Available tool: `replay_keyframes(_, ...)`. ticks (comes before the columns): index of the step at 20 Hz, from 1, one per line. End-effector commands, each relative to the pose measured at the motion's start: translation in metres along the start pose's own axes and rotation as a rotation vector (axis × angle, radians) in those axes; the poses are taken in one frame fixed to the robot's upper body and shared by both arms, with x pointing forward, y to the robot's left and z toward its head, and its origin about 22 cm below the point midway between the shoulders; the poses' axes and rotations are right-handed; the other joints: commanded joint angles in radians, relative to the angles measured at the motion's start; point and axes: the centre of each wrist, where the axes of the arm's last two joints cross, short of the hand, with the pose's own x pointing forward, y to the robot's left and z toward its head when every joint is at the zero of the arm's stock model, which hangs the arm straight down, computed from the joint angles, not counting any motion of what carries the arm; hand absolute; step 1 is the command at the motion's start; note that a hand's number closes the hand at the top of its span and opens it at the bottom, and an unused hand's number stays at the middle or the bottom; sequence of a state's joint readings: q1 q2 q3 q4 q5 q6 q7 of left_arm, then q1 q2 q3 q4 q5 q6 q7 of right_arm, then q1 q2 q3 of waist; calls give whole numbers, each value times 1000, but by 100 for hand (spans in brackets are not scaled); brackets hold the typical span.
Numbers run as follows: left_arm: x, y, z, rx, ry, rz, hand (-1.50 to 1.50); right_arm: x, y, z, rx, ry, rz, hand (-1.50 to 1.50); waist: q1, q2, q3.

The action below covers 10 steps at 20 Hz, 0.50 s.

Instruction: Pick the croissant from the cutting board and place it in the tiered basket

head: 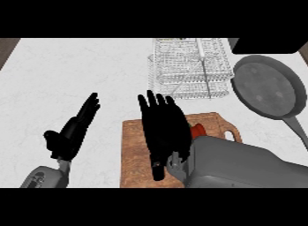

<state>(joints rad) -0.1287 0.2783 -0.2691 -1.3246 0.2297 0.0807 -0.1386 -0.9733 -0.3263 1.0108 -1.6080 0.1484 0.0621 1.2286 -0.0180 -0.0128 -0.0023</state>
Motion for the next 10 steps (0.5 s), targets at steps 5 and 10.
replay_keyframes(5,3,2,1,-8,-7,-4,0,-4,31,-13,69,321,47,-150,9,6,1)
replay_keyframes(10,6,0,0,0,4,-2,0,-12,51,0,77,290,-8,-150,5,6,2)
